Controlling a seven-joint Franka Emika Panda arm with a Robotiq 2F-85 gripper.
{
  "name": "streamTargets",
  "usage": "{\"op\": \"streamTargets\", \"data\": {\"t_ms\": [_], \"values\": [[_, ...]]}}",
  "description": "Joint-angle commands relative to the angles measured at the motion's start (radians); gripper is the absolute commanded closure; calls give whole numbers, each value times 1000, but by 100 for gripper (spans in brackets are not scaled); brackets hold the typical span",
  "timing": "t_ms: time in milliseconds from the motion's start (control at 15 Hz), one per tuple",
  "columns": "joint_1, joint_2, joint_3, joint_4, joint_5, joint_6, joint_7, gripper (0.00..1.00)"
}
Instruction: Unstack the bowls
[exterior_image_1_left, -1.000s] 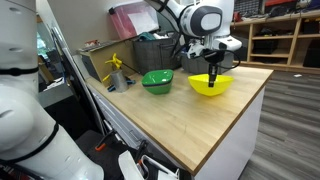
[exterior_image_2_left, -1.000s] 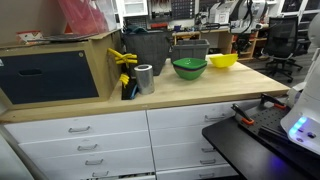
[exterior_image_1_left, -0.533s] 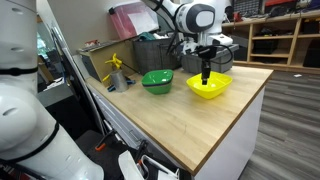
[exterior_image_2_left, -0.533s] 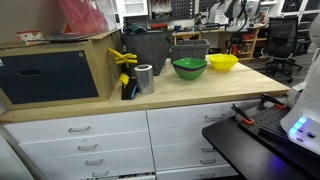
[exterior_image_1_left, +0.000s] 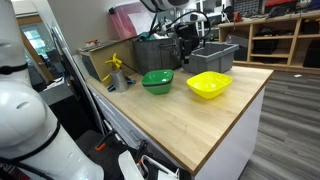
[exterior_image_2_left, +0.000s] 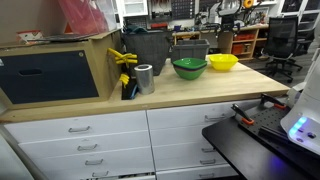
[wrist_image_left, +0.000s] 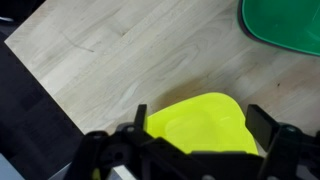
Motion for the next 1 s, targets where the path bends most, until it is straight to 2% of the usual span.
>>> {"op": "streamTargets", "data": {"t_ms": [0, 333, 933], "values": [[27, -50, 21, 5, -56, -59, -28, 0], [52, -56, 53, -9, -106, -47, -63, 0], [90, -36, 107, -46, -98, 3, -145, 0]]}}
